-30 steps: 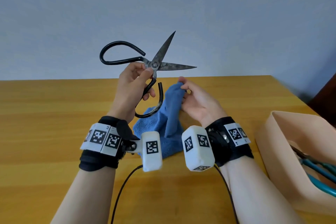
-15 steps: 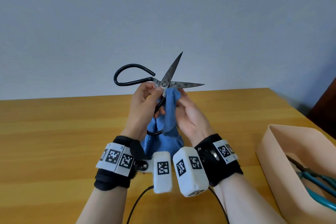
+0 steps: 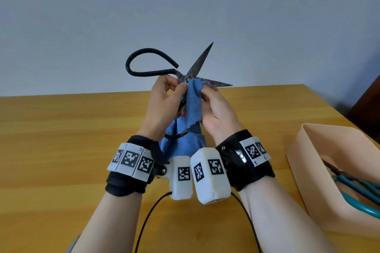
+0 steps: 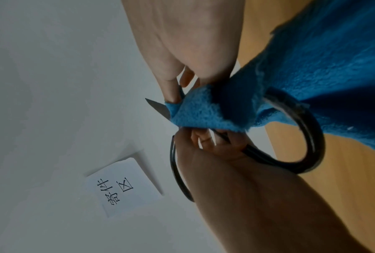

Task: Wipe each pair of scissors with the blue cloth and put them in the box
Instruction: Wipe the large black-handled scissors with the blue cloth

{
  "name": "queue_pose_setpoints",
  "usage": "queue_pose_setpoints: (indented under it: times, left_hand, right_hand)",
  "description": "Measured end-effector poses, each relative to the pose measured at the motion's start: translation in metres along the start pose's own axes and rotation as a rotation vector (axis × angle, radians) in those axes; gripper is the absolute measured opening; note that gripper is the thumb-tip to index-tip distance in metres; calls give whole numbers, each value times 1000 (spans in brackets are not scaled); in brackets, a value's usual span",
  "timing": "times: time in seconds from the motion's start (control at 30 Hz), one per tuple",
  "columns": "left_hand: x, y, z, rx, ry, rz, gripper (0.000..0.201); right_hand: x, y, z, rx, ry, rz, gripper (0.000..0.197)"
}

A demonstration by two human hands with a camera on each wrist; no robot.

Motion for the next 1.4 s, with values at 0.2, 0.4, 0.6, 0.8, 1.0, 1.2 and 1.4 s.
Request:
queue_pose_setpoints:
  times: [0.2,0.4,0.6,0.8,1.0,1.2,1.4]
  left_hand:
    - [-1,-4,4,-10,-30,-30,20]
    - [0,-5,4,17,-45,-38,20]
    - [-1,0,2,11,-12,-26,20]
    - [6,8,-1,-19,-34,-65,19]
    - [5,10,-1,-60,-37,-110,40]
    - [-1,13,-6,-74,-87,-162,37]
    - [-1,13,-8,-41,-178,-212,42]
  right_hand:
    - [-4,5,-5,24,-20,-18,11]
    - [-1,5,-4,57,-16,1,32]
    - [-5,0,2,32,-31,49,40]
    - [-6,2,4,88,-52,105,46]
    - [-11,2,8,71,-29,253,30]
    - [-6,3,11,79,-69,265,40]
    - [-10,-4,16,5,-97,59,41]
Point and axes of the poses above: each hand's wrist, its own z-axis away from the middle knuckle, its own y-axis out of the back of the hand, x = y × z, the point moved 4 cm from there along -z, towards the middle knuckle, and after that the axes turned 9 degrees about x, right-handed, at the moved point
